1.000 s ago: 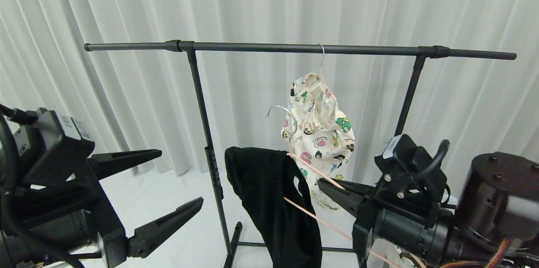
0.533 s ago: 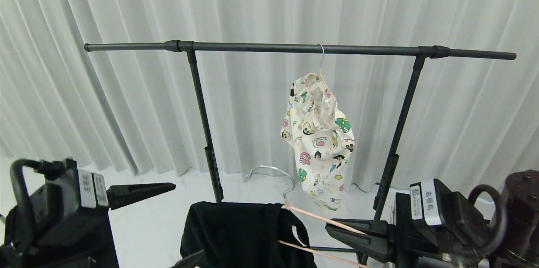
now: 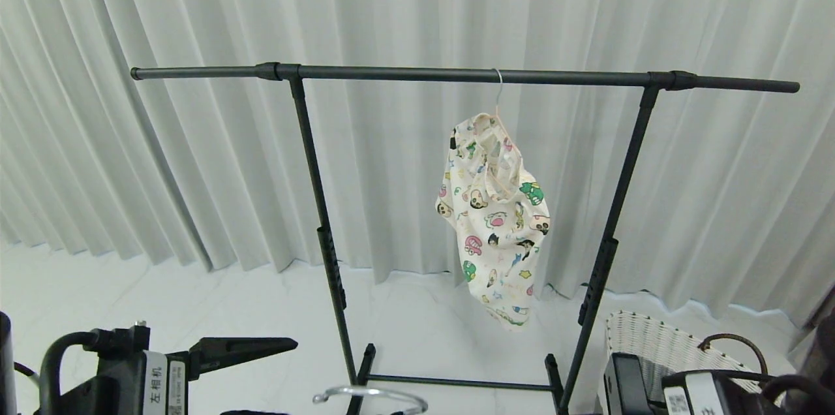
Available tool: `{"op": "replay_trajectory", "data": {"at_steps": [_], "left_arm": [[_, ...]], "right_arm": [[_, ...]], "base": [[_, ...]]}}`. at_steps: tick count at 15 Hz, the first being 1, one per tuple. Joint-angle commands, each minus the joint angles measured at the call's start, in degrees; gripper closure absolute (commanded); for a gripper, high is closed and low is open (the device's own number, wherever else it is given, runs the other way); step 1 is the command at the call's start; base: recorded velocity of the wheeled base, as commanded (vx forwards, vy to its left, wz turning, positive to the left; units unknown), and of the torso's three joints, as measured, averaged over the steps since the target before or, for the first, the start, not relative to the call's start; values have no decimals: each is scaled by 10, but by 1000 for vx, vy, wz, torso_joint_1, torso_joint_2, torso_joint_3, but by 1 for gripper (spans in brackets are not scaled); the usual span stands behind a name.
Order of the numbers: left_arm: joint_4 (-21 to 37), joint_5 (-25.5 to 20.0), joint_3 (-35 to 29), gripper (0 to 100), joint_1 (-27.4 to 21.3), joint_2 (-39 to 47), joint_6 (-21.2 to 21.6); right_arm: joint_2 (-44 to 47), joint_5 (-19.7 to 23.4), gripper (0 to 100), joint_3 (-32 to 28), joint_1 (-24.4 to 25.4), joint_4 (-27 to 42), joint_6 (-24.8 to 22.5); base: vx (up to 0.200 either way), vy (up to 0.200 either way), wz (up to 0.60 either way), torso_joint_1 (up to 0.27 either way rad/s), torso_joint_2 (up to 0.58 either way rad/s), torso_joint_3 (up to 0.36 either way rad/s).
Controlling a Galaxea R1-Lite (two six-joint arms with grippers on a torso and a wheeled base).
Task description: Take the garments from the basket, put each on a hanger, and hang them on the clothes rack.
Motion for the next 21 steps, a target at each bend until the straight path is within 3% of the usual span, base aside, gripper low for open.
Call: {"op": "replay_trajectory", "data": {"at_steps": [1, 6, 7, 15, 16, 17, 20, 21], "left_arm": [[0, -1, 7, 0, -12, 8, 0], [0, -1, 15, 0, -39, 28, -3], [0, -1, 15, 100, -39, 29, -3], [0, -7, 13, 100, -37, 35, -6], [0, -7, 13, 100, -35, 35, -6], [0, -6, 14, 100, -33, 35, -6], [0, -3, 16, 100, 22, 37, -6], [0, -3, 15, 100, 37, 43, -6]], "right_arm": [[-6, -1, 100, 1, 22, 0, -4], [-9, -14, 100, -10, 58, 0, -6], [-9, -19, 100, -10, 59, 0, -6], [-16, -25, 100, -6, 62, 0, -25], [-16, -26, 0, -6, 62, 0, -27], [-16, -30, 0, -6, 61, 0, -29], [-16, -115, 0, 1, 22, 1, -48], [-17, -115, 0, 7, 9, 1, -52]], "base": [[0, 0, 0, 0, 0, 0], [0, 0, 0, 0, 0, 0], [0, 0, 0, 0, 0, 0], [0, 0, 0, 0, 0, 0], [0, 0, 0, 0, 0, 0], [0, 0, 0, 0, 0, 0], [0, 0, 0, 0, 0, 0], [0, 0, 0, 0, 0, 0]]}}
